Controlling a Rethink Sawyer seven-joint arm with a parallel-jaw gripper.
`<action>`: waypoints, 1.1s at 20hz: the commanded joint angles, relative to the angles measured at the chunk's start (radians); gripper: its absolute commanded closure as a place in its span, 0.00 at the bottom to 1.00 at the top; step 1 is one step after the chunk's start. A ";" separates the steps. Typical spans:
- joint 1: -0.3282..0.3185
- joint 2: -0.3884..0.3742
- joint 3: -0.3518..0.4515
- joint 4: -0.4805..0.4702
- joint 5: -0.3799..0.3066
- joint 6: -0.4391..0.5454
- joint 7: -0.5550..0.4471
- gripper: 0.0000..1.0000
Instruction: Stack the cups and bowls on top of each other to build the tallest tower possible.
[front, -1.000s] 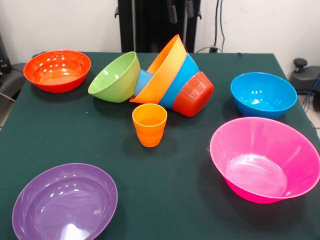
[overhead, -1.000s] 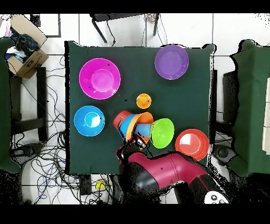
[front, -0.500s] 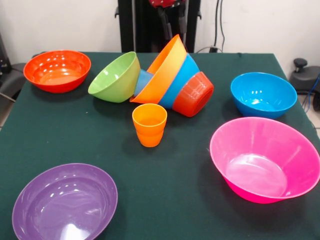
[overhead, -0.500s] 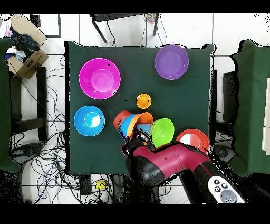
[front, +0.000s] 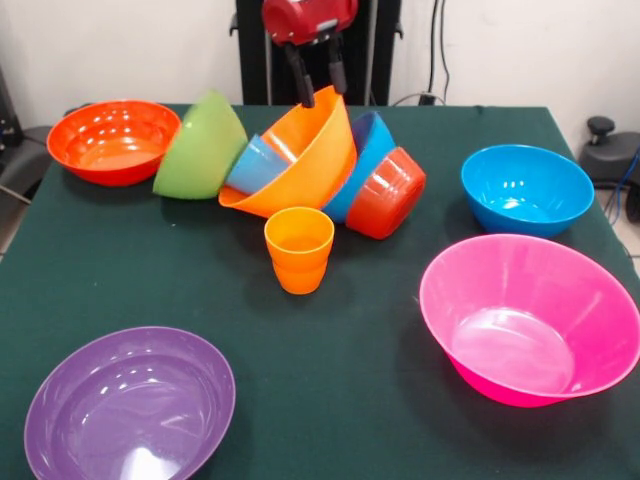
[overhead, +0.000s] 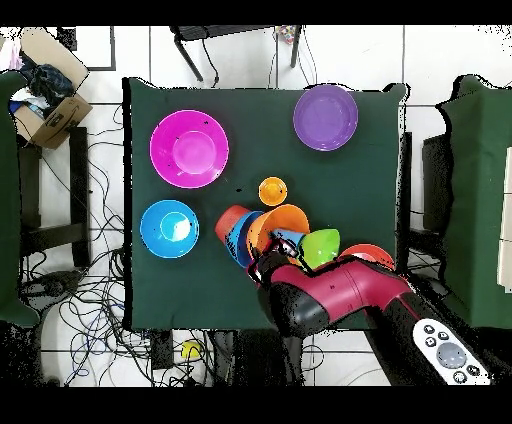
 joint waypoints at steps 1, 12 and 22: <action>-0.031 0.073 -0.029 -0.058 -0.124 0.198 -0.148 0.00; -0.143 -0.002 0.098 0.011 -0.045 0.278 -0.207 0.00; -0.134 0.052 0.113 0.003 -0.105 0.215 -0.124 0.00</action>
